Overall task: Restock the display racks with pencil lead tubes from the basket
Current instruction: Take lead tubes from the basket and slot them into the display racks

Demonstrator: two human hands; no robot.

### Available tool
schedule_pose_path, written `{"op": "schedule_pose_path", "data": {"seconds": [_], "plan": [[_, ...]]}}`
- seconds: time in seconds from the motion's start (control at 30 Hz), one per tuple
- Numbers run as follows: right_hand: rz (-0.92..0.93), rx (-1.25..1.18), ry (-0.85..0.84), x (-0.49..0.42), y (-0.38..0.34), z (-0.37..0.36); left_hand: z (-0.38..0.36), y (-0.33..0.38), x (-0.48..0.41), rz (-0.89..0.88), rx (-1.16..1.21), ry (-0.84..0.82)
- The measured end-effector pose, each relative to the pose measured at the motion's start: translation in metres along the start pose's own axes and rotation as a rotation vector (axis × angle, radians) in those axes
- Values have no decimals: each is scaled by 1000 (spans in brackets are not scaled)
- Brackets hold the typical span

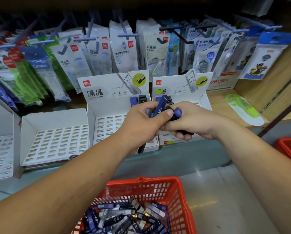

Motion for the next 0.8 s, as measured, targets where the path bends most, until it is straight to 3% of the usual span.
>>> {"op": "schedule_pose_path", "data": {"seconds": [0.07, 0.2, 0.37, 0.63, 0.8], "plan": [[6, -120, 13, 0, 4, 2, 3, 1, -1, 5, 33, 29], [92, -591, 106, -4, 11, 10, 16, -8, 1, 36, 20, 156], [194, -951, 197, -14, 12, 13, -6, -16, 5, 56, -54, -27], [240, -1033, 144, -20, -4, -6, 0, -14, 2, -12, -75, 74], [200, -678, 446, -9, 8, 25, 0, -23, 3, 159, 59, 1]]}}
Point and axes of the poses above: each hand's wrist, its own x-axis away from the middle knuckle, its own z-axis out of the back of the hand, y = z × x, the point moved 7 cm from there along -x, towards the middle knuckle, and after that the axes turned 12 degrees about -y, right-handed, at the moved point
